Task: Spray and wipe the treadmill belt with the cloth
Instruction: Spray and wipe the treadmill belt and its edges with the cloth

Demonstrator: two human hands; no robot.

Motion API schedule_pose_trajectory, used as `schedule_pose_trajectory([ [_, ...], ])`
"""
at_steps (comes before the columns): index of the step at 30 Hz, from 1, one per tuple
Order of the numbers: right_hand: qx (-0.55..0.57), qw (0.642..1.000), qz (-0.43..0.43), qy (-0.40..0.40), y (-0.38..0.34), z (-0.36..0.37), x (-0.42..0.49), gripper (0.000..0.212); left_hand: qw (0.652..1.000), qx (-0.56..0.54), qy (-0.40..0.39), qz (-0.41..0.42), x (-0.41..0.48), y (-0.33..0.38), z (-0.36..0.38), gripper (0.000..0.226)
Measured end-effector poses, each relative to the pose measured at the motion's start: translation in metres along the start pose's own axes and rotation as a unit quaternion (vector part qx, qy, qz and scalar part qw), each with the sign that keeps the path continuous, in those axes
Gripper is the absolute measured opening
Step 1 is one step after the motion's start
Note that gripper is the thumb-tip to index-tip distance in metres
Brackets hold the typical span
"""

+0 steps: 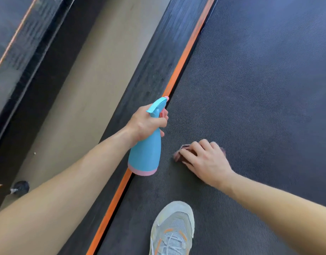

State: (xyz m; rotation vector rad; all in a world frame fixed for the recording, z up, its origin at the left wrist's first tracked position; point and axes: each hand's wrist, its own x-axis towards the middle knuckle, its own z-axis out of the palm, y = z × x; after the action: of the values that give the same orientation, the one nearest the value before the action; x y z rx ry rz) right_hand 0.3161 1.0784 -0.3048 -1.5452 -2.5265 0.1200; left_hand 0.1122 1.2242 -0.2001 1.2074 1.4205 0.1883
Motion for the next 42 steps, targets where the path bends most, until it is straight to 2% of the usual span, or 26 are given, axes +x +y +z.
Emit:
schedule_pose_trajectory([
  [2,-0.007,1.0,-0.004,0.001,0.011,-0.002,0.014,0.031,1.0,0.005,-0.005,0.001,0.0,0.001,0.001,0.064],
  [7,-0.023,0.985,0.171,0.018,0.044,-0.006,0.095,0.033,1.0,0.019,-0.007,-0.009,-0.003,0.001,0.001,0.055],
  [10,-0.044,0.976,0.214,0.021,0.034,-0.002,0.107,0.03,0.999,0.029,-0.009,-0.012,-0.007,-0.002,-0.003,0.051],
  [13,-0.023,0.991,0.122,0.05,0.004,0.005,0.076,0.029,1.0,0.016,0.003,-0.015,-0.008,-0.008,-0.006,0.056],
  [15,-0.003,0.999,0.025,0.038,-0.011,0.007,0.053,0.031,1.0,0.017,0.007,-0.015,-0.01,-0.009,-0.008,0.055],
  [17,-0.005,1.0,-0.017,0.018,-0.007,0.005,0.049,0.033,0.999,0.025,0.007,-0.018,-0.012,-0.01,-0.008,0.055],
  [19,-0.027,0.999,0.025,0.018,0.009,0.003,0.062,0.035,1.0,0.02,0.003,-0.018,-0.016,-0.012,-0.008,0.053],
  [22,-0.043,0.985,0.169,0.012,0.038,-0.006,0.093,0.033,0.999,0.031,-0.006,-0.021,-0.022,-0.017,-0.009,0.046],
  [24,-0.046,0.977,0.206,0.004,0.042,-0.009,0.099,0.034,0.999,0.041,-0.009,-0.024,-0.025,-0.022,-0.01,0.049],
  [27,-0.048,0.986,0.16,0.01,0.024,-0.007,0.076,0.034,0.998,0.061,-0.009,-0.031,-0.034,-0.026,-0.01,0.051],
  [31,-0.006,0.998,0.068,-0.015,-0.01,-0.001,0.021,0.032,0.996,0.08,-0.013,-0.041,-0.052,-0.035,-0.005,0.04],
  [34,0.002,1.0,0.002,-0.015,-0.025,0.002,-0.003,0.03,0.994,0.094,-0.018,-0.052,-0.068,-0.048,-0.002,0.046],
  [39,0.016,1.0,0.022,-0.008,-0.03,0.001,-0.008,0.033,0.99,0.114,-0.028,-0.075,-0.089,-0.072,0.002,0.022],
  [42,0.017,0.999,0.027,-0.014,-0.031,0.001,-0.008,0.035,0.989,0.127,-0.026,-0.077,-0.095,-0.077,0.004,0.016],
])
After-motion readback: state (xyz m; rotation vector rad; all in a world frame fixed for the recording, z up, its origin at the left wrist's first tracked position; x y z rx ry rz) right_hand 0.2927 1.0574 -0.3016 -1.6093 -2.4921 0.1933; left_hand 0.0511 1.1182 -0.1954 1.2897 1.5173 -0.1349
